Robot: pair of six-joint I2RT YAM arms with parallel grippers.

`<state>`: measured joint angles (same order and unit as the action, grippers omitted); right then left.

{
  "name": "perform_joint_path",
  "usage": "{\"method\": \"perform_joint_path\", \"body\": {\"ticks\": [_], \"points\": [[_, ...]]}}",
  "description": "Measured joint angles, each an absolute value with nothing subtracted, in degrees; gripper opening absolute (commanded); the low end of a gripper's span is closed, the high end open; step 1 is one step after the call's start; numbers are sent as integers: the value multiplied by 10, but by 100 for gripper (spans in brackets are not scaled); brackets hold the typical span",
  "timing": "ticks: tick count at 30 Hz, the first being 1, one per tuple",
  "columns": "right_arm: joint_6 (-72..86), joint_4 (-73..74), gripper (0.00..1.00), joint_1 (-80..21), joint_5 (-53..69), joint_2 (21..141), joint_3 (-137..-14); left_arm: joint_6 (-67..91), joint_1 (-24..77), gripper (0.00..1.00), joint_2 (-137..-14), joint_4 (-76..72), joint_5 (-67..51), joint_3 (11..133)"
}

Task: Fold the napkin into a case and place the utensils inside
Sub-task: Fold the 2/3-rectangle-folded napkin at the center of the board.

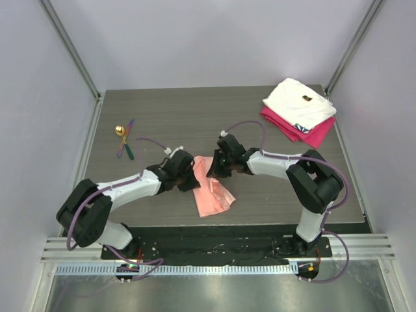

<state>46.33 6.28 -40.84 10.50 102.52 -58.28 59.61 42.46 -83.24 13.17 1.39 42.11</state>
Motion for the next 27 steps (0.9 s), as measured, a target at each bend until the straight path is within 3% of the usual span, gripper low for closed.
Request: {"method": "perform_joint_path", "body": {"ticks": [8, 17, 27], "points": [[387, 137, 1, -430, 50, 1025, -638, 559, 325, 0, -838, 155, 13, 451], [359, 195, 1, -458, -37, 1042, -680, 549, 322, 0, -925, 132, 12, 479], [386, 249, 1, -532, -158, 1106, -761, 556, 322, 0, -940, 65, -6, 470]]}}
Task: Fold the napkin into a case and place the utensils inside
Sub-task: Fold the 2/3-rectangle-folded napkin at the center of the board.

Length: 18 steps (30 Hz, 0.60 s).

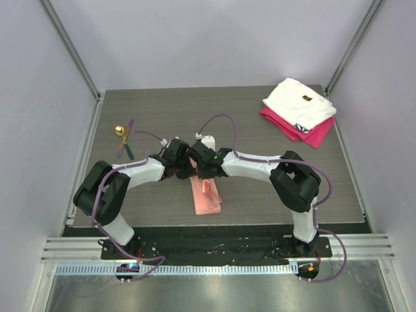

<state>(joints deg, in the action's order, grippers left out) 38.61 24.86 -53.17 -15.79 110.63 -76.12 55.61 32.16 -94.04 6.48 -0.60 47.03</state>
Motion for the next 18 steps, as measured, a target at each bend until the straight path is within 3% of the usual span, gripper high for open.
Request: {"method": "perform_joint_path", "body": {"ticks": [9, 18], "points": [[430, 279, 1, -544, -214, 1112, -784, 566, 322, 0, -938, 37, -18, 458], [487, 294, 1, -550, -242, 1118, -797, 552, 311, 0, -910, 110, -26, 470]]}}
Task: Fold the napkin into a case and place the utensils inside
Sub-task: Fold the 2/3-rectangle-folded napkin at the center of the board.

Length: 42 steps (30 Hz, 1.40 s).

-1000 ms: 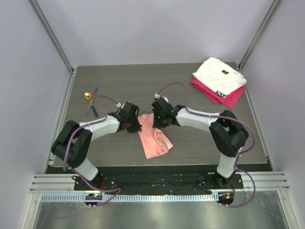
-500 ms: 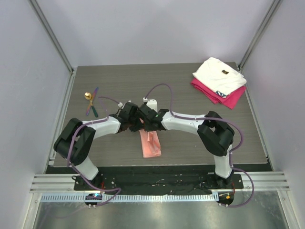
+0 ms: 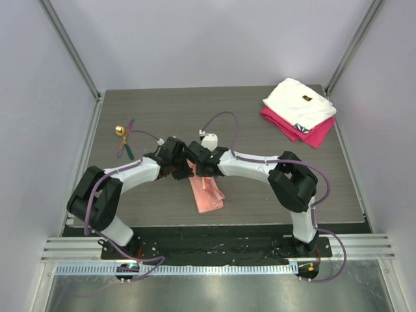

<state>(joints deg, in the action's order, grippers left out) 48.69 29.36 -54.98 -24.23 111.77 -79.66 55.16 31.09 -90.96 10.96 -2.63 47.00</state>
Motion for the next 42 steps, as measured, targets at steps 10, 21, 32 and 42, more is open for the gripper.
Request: {"method": "perform_joint_path", "body": {"ticks": [10, 21, 32, 42], "points": [[498, 319, 2, -562, -274, 1148, -826, 514, 249, 0, -872, 146, -21, 477], [497, 352, 4, -578, -301, 1187, -876, 508, 210, 0, -938, 93, -60, 471], [497, 366, 8, -593, -303, 1210, -923, 520, 212, 0, -945, 42, -85, 456], [470, 334, 33, -593, -278, 1209, -912, 518, 212, 0, -944, 37, -91, 453]]}}
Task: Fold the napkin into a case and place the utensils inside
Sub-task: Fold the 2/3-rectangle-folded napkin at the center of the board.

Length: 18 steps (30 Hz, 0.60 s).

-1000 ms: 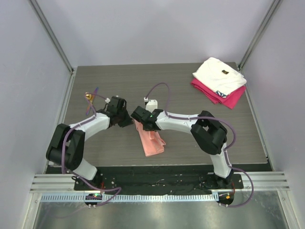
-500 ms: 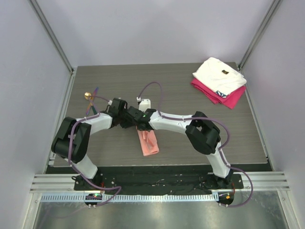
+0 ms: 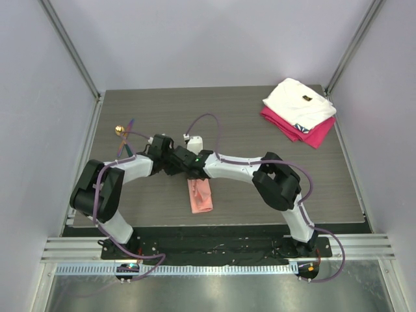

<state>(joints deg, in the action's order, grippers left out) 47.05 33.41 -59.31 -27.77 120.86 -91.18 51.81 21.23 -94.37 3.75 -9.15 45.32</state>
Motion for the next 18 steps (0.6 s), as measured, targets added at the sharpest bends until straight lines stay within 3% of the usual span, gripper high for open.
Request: {"method": "perform_joint_path", "body": {"ticks": [13, 18], "points": [[379, 189, 33, -578, -202, 1142, -789, 499, 213, 0, -921, 88, -99, 462], [367, 169, 40, -575, -180, 1140, -787, 485, 213, 0, -918, 120, -106, 483]]}}
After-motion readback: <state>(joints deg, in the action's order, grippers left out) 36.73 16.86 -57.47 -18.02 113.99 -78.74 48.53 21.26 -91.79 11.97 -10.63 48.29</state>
